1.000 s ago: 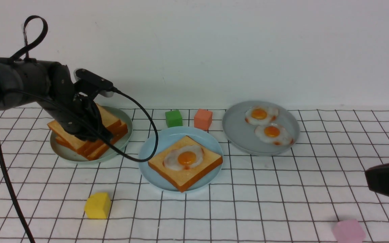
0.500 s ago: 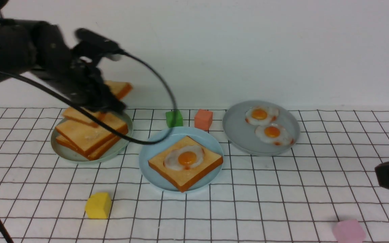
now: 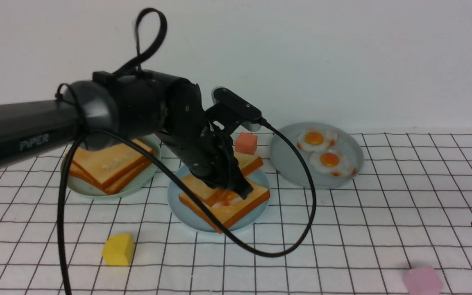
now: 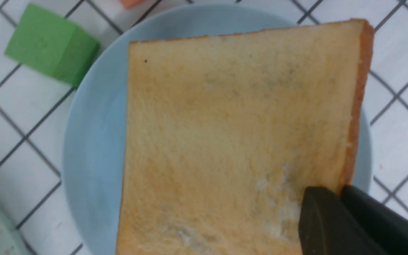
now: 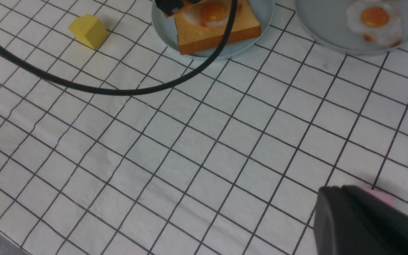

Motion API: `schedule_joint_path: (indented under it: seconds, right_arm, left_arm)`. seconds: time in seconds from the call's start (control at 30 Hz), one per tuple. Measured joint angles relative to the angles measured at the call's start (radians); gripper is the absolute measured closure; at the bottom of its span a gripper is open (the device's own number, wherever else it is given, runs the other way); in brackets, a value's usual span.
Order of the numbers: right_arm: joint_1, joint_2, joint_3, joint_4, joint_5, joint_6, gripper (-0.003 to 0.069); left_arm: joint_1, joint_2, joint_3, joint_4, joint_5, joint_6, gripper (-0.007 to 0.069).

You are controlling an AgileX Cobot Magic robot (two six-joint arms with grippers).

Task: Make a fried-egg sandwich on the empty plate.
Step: Use the left arm to place a slice of bread on the fried egg in the middle

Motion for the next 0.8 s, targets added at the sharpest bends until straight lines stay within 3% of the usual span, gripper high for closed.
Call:
schedule_joint_path:
  seconds: [0.53,0.8]
  right_arm:
    - [0.0,0.0,0.0,-0.004,-0.008,0.0,0.062]
    - [0.0,0.0,0.0,-0.004,-0.009,0.0,0.0613]
  left_arm:
    - [0.0,0.023,0.001,-0.027,0.018,0.027,0.0599]
    - [0.0,0.035,0.001,-0.085,0.021,0.05,0.0398]
